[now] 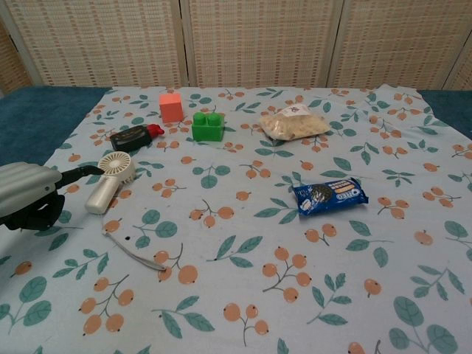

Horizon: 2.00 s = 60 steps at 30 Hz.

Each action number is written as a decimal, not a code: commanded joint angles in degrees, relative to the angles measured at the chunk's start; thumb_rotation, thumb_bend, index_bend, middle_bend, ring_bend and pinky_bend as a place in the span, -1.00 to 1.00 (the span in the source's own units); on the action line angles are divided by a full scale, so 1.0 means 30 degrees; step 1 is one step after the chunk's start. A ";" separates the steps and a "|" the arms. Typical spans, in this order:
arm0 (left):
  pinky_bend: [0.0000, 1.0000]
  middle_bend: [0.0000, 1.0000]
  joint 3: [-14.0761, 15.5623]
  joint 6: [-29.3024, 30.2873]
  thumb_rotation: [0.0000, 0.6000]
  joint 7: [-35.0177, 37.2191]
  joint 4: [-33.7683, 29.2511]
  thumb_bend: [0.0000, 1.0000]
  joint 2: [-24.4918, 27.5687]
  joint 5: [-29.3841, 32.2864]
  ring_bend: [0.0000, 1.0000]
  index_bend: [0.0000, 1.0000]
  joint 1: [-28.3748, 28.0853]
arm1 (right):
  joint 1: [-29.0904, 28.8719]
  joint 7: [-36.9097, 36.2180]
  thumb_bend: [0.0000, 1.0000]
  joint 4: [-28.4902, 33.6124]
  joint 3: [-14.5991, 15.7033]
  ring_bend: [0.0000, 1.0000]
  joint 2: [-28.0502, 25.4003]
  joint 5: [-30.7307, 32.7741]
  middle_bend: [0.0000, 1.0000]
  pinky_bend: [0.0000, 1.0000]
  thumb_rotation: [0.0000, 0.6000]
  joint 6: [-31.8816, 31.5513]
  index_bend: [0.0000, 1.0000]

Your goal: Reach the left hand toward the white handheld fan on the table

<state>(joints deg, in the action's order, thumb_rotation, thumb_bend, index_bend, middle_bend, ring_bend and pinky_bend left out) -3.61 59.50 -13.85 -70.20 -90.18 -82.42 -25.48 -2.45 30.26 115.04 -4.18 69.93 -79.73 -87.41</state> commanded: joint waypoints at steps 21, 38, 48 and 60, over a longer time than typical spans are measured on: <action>0.98 0.86 0.0565 -0.0399 1.00 -0.0479 0.0529 0.84 -0.0334 0.0519 0.74 -1.00 -0.0471 | -0.0026 0.0000 -0.63 0.0043 0.0052 -1.00 -0.0068 0.0143 -1.00 -1.00 1.00 -0.0108 -1.00; 0.98 0.87 0.0691 -0.1601 1.00 -0.0077 0.0309 0.89 0.0220 0.1347 0.74 -1.00 -0.0888 | -0.0149 0.0140 -0.63 -0.0079 0.0101 -1.00 0.0077 0.0336 -1.00 -1.00 1.00 0.0046 -1.00; 0.98 0.89 0.0918 -0.3405 1.00 0.1151 -0.0720 1.00 0.1281 0.1863 0.74 -1.00 -0.1470 | -0.0189 0.0416 -0.63 0.0018 0.0209 -1.00 0.0186 0.0314 -1.00 -1.00 1.00 0.0060 -1.00; 0.96 0.87 0.0548 0.4553 1.00 0.4685 -0.1476 0.95 0.2150 -0.3291 0.73 -1.00 -0.0480 | -0.0068 0.0820 -0.63 0.0552 0.0525 -1.00 0.0193 -0.0563 -1.00 -1.00 1.00 -0.0298 -1.00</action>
<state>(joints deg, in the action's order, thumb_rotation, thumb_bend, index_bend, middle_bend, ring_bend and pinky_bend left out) -1.65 64.63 -4.07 -73.57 -85.21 -86.30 -28.58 -2.73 32.54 116.49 -2.75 70.52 -81.14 -88.15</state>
